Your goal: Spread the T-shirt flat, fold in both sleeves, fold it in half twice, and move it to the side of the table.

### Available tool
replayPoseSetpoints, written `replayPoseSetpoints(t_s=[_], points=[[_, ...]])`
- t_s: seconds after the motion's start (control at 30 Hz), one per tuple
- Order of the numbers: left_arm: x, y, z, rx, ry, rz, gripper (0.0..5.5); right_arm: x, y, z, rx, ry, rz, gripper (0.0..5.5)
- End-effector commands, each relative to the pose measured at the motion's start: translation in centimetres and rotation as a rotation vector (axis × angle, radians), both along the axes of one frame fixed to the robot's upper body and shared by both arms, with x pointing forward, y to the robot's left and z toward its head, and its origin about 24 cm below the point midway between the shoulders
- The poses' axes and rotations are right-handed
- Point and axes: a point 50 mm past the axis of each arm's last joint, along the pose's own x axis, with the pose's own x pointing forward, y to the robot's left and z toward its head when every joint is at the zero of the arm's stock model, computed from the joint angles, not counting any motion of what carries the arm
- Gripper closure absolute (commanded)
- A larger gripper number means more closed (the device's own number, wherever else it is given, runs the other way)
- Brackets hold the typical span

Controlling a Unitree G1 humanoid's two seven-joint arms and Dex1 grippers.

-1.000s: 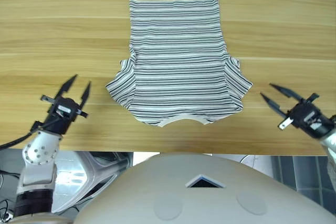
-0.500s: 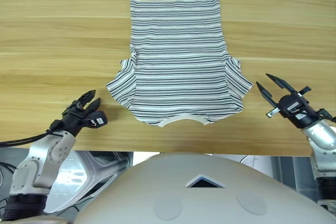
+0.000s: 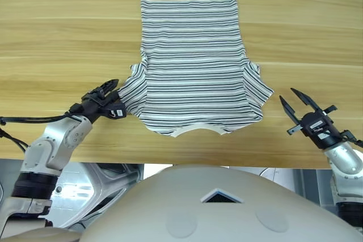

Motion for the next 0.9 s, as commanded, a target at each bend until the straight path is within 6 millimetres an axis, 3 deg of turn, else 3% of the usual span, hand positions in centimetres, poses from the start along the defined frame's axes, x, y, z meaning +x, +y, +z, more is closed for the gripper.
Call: replayPoseSetpoints(t_s=[0.03, 0.1, 0.47, 0.7, 0.9], points=[[-1.7, -0.3, -1.7, 0.034, 0.129, -0.046, 3.75, -0.1, -0.2, 0.0, -0.004, -0.010, -0.021, 4.01], [-2.0, -0.1, -1.7, 0.040, 0.145, -0.047, 3.75, -0.1, -0.2, 0.0, -0.002, -0.008, -0.025, 4.01], [-3.0, 0.4, -1.6, 0.063, 0.185, -0.044, 5.49, -0.1, -0.2, -0.1, 0.003, -0.001, -0.035, 3.98], [-2.7, 0.7, -1.4, 0.057, 0.146, 0.005, 5.49, -0.3, -0.3, -0.1, 0.006, 0.003, -0.038, 3.98], [-2.0, -0.9, -1.0, -0.158, 0.002, 0.134, 5.49, -0.2, -0.1, -0.2, 0.004, 0.006, -0.030, 3.98]])
